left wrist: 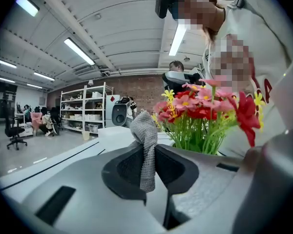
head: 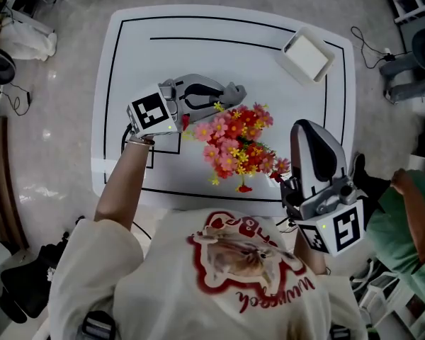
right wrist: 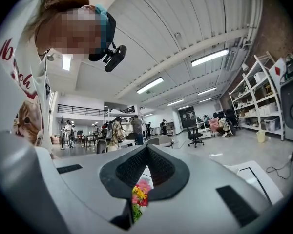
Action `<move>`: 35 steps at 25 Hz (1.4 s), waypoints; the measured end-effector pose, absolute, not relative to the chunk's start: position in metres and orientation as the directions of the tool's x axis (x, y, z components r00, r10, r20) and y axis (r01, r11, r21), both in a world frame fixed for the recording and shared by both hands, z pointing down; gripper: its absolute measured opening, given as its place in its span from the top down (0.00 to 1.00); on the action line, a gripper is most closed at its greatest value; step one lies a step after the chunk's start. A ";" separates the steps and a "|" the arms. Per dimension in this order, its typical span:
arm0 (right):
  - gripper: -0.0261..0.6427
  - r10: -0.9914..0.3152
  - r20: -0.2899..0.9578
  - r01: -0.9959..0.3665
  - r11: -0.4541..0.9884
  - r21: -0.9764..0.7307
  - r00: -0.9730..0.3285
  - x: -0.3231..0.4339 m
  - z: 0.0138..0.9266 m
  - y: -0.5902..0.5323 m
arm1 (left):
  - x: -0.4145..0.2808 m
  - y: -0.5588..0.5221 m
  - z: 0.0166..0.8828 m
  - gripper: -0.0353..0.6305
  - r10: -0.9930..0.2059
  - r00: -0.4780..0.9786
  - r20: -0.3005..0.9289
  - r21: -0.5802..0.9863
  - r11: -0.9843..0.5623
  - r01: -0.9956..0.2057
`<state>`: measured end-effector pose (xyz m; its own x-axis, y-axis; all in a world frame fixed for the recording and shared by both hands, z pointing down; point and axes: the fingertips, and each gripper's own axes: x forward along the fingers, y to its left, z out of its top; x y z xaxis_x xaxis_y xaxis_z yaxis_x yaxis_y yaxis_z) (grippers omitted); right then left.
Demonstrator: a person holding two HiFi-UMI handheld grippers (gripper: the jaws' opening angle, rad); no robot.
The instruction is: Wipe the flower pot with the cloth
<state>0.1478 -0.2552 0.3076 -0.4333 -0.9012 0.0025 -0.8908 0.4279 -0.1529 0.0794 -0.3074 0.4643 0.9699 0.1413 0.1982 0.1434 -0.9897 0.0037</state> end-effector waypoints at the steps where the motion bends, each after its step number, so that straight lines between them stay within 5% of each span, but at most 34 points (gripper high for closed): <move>1: 0.96 -0.901 0.002 -0.890 0.428 -0.154 -0.434 0.148 0.308 -0.255 | 0.080 -0.306 0.467 0.88 0.152 0.966 0.209 0.004 -0.988 0.155; 15: 0.96 -0.891 0.011 -0.881 0.447 -0.158 -0.454 0.143 0.310 -0.254 | 0.079 -0.298 0.490 0.88 0.210 0.938 0.275 0.027 -0.977 0.211; 35: 0.96 -0.866 0.011 -0.853 0.490 -0.182 -0.500 0.136 0.315 -0.251 | 0.063 -0.300 0.505 0.88 0.106 0.949 0.296 0.048 -0.994 0.096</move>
<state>0.1359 -0.2515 0.3152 -0.4998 -0.8661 0.0112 -0.8527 0.4897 -0.1819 0.0635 -0.2998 0.5046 0.9493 0.1062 0.2959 0.0963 -0.9942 0.0478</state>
